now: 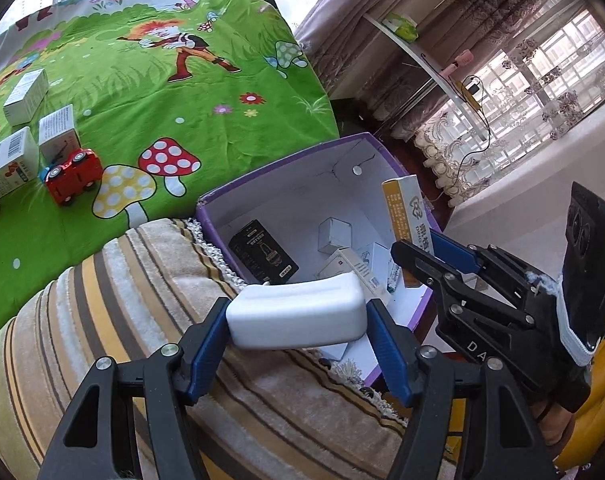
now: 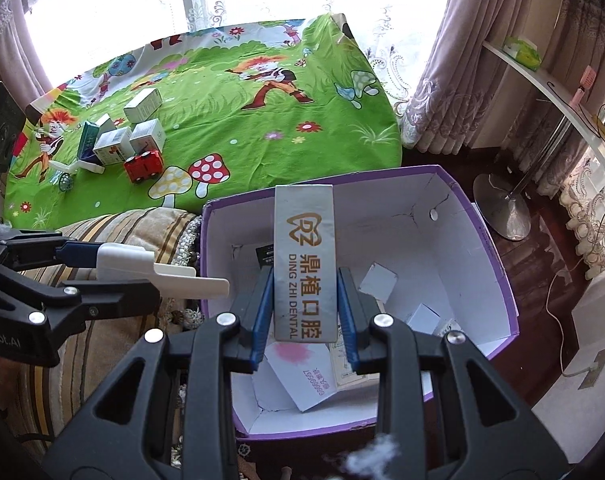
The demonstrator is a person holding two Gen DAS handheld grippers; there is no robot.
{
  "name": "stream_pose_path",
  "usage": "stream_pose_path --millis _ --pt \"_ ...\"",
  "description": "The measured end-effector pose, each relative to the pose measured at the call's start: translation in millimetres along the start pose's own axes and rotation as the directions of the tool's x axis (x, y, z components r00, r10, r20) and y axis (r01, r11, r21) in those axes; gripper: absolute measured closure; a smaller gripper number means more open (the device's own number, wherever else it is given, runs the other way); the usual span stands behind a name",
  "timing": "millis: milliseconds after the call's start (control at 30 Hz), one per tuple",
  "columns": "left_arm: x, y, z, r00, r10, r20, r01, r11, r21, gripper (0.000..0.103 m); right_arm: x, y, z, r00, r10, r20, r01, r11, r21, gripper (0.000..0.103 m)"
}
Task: Organize rigid objects
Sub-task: 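Open both tools to drop the holder and box into the purple box, then move both open tools back over the bed toward the scoop and toy car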
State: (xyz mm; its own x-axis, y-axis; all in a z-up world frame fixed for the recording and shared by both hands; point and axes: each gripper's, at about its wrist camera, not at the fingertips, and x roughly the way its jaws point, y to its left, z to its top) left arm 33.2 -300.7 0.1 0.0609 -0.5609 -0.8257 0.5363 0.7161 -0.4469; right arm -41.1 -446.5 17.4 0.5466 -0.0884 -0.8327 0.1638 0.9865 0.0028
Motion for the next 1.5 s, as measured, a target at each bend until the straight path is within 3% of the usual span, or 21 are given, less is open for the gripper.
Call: stream_pose_path --millis 133,200,300,500,733,867,1067,1367,1500 --pt "0 -1 -1 1.000 -0.013 0.006 0.013 1.000 -0.003 0.026 2 -6 0 1.000 -0.014 -0.006 0.014 1.000 0.021 0.067" --pt "-3 1 -1 1.000 -0.026 0.018 0.026 1.000 -0.013 0.026 1 -7 0 1.000 -0.012 -0.002 0.012 1.000 0.029 0.053" --pt "-8 4 -1 0.999 -0.034 0.042 0.035 0.999 -0.028 0.026 -1 -8 1 1.000 -0.006 0.012 0.005 0.999 0.043 0.041" --pt "-24 9 0 0.994 -0.006 0.112 0.010 0.999 -0.035 0.026 -11 -11 5 0.998 0.005 0.060 -0.009 0.997 0.076 0.032" --pt "-42 11 3 0.978 0.042 0.206 -0.043 0.999 0.000 0.026 -17 -3 13 0.995 0.020 0.097 -0.029 0.996 0.088 0.030" --pt "-63 20 9 0.954 0.092 0.287 -0.105 0.994 0.029 0.026 -22 4 20 0.991 0.037 0.127 -0.048 0.995 0.086 0.028" --pt "-95 54 20 0.917 0.181 0.356 -0.189 0.982 -0.012 0.026 -25 25 36 0.984 0.061 0.165 -0.073 0.995 0.070 0.027" --pt "-145 124 29 0.853 0.323 0.410 -0.268 0.945 -0.187 0.026 -29 70 75 0.972 0.102 0.211 -0.111 0.993 0.032 0.024" --pt "-169 150 29 0.824 0.357 0.440 -0.263 0.929 -0.260 0.026 -27 93 96 0.963 0.142 0.228 -0.149 0.989 0.014 0.024"
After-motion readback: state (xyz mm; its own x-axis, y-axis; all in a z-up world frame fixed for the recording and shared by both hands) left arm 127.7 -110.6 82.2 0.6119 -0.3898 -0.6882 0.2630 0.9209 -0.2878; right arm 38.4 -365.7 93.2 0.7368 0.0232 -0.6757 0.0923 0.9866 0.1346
